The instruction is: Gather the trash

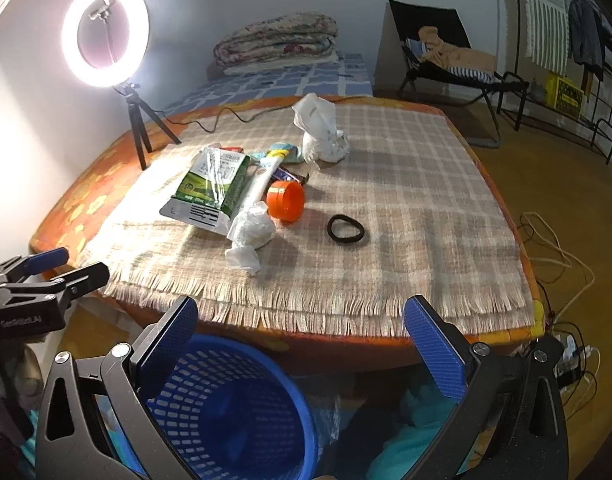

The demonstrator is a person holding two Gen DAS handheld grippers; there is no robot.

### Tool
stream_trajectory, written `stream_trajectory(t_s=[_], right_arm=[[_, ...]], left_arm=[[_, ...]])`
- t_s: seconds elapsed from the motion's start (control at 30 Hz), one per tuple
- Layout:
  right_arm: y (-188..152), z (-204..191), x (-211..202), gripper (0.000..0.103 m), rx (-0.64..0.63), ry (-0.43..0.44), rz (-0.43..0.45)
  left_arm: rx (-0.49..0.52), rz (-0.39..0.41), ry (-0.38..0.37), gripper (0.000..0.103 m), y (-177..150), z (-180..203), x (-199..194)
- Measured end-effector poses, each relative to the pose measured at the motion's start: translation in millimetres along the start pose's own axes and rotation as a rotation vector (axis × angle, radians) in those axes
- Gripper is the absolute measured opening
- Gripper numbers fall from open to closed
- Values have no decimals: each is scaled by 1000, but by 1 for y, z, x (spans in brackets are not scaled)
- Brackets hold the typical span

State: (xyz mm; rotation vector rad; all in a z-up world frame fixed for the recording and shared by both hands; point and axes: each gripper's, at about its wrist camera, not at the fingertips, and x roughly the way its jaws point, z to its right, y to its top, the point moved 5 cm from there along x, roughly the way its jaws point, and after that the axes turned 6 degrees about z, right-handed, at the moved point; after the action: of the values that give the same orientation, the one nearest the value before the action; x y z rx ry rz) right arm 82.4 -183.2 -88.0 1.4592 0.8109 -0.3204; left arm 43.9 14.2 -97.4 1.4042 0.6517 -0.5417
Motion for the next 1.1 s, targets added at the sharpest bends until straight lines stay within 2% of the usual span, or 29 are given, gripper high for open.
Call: stream_trajectory(t_s=[0.17,0.4,0.83,1.1], right_arm=[[6,-2,-2,102,-46,-3,30],[15,10,6,102,-22,11,21],[25,25,25,102,-1,27,0],[32,28,36,102,13,25,-1]], left_arm=[[6,-20,1,102,10,-2,3],[28,-45,-6,102,31,-4,14],[20,-80,-28,100,76,-12,57],[73,-92,-10,100,100,2,91]])
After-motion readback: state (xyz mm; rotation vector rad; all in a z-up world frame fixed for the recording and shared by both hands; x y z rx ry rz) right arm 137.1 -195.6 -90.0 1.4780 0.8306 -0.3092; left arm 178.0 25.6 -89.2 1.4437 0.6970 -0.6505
